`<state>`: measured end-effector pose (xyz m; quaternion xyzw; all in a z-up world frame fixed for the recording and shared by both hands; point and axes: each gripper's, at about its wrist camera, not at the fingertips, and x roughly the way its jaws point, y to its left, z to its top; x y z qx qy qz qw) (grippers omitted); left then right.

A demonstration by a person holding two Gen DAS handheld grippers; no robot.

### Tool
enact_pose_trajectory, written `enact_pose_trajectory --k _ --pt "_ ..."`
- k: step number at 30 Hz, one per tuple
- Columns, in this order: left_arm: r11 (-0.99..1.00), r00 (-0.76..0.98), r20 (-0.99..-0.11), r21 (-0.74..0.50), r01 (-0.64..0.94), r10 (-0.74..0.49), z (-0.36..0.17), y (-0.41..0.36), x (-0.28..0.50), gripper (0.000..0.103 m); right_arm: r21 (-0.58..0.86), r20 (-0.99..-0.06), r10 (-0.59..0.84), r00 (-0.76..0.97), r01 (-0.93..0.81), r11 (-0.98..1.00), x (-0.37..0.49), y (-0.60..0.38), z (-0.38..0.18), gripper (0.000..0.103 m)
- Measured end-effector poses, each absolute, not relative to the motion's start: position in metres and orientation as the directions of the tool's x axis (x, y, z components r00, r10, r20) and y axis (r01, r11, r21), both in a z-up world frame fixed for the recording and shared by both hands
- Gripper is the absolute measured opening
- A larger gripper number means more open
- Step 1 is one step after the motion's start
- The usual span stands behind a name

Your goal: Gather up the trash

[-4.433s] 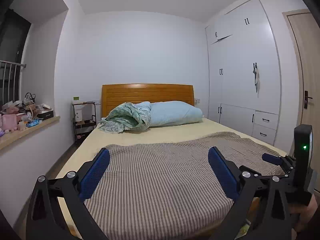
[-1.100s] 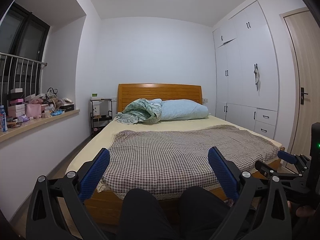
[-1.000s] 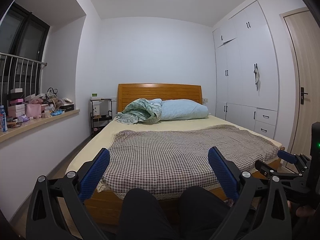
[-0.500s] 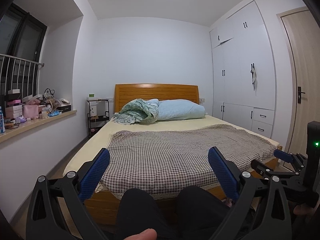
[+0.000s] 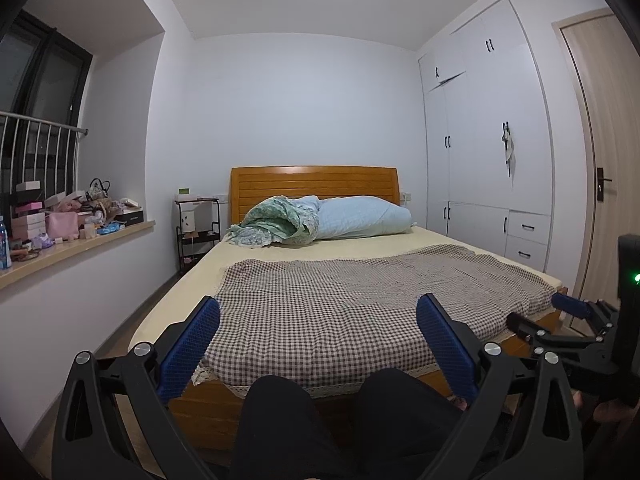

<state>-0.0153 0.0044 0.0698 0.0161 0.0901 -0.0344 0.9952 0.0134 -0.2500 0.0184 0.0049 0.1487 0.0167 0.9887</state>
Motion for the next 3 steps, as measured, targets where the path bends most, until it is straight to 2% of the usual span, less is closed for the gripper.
enact_pose_trajectory --k 3 --pt "0.998 0.977 -0.205 0.023 0.056 -0.050 0.065 0.010 0.014 0.095 0.020 -0.295 0.022 0.955 -0.017 1.000 0.029 -0.252 0.014 0.087"
